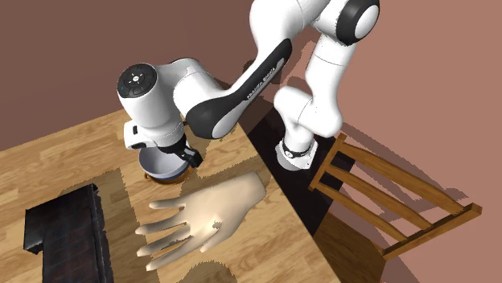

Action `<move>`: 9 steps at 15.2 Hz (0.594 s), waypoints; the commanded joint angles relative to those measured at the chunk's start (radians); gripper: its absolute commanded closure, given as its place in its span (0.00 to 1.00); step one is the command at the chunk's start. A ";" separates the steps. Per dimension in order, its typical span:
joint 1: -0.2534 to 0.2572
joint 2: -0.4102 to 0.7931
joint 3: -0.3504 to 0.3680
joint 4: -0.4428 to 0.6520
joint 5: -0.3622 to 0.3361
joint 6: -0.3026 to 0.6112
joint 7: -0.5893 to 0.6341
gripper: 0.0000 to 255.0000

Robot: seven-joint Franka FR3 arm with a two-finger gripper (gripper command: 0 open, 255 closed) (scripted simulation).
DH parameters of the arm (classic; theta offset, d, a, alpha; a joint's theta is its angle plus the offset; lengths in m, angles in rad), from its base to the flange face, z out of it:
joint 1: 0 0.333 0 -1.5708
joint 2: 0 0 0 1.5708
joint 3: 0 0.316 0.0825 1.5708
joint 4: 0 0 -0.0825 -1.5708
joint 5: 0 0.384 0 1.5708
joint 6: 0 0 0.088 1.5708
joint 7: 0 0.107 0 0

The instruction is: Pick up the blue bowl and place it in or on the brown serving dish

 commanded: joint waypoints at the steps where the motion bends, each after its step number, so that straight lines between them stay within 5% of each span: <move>1: 0.005 -0.010 0.012 0.051 0.006 -0.062 0.001 0.00; 9: 0.007 -0.011 0.016 0.076 0.009 -0.089 0.000 0.00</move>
